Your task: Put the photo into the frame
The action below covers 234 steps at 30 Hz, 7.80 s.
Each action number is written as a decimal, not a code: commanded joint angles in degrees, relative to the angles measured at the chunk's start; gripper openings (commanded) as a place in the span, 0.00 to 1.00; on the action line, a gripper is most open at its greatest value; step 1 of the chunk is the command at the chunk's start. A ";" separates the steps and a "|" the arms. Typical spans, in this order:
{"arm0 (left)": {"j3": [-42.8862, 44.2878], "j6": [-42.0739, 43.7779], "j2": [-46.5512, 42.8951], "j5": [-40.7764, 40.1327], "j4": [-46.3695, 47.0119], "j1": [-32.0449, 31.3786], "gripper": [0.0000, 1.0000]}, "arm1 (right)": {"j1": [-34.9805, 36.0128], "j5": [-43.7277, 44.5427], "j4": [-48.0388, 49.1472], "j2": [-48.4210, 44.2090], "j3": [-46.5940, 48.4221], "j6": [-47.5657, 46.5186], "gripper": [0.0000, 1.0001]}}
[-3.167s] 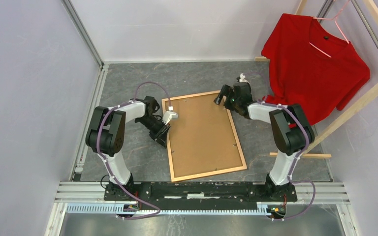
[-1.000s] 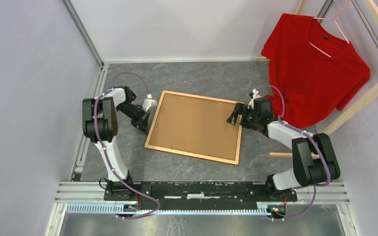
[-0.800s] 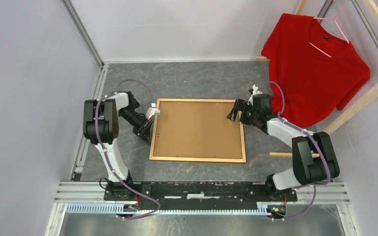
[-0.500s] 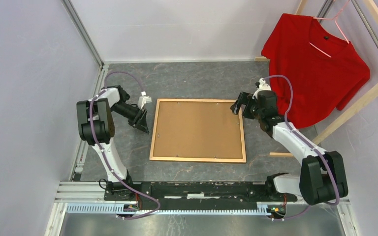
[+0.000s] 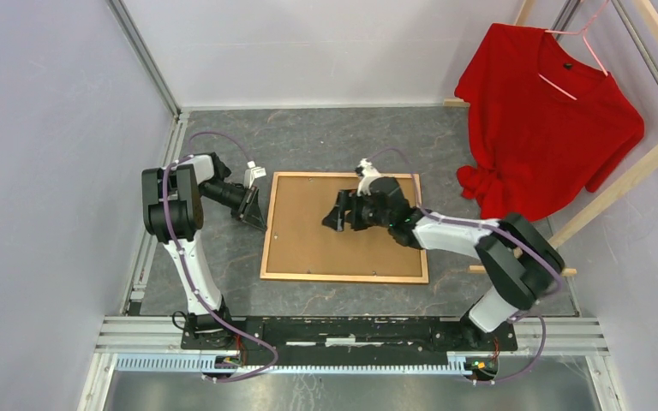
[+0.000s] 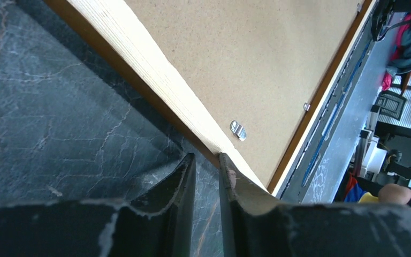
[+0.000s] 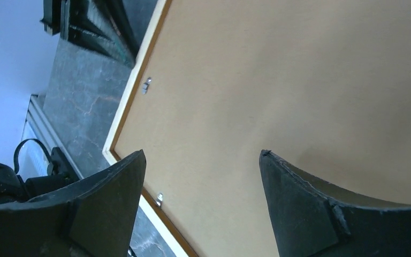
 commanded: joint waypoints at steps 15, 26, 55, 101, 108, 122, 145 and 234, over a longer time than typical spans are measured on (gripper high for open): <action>0.86 -1.95 0.94 1.26 3.26 -0.11 0.22 | 15.37 -5.64 8.50 31.50 29.52 8.04 0.77; 0.84 -1.90 0.52 1.09 3.26 -0.17 0.20 | 15.51 -4.41 6.22 34.28 30.96 7.00 0.76; 1.23 -2.64 -0.23 0.01 3.26 -0.33 0.16 | 16.04 -7.45 7.41 38.55 33.59 10.32 0.73; -6.61 8.62 -26.57 -7.11 -9.66 0.02 0.70 | 32.23 21.45 -10.96 -4.44 -4.01 -44.02 0.61; -10.85 10.35 -30.79 -9.55 -9.25 0.03 0.72 | 33.13 24.46 -10.72 -2.11 -4.12 -47.75 0.60; -25.93 30.12 -50.64 -7.97 -0.97 -0.05 0.89 | 33.26 22.98 -14.69 2.62 1.96 -49.54 0.07; -42.52 74.17 -82.83 -3.76 10.84 -0.40 0.94 | 27.18 10.09 -27.59 -1.78 25.90 -44.51 0.00; -5.02 -21.42 -58.91 -6.21 28.77 0.22 1.00 | -1.78 2.78 -36.96 4.16 50.70 -23.48 0.11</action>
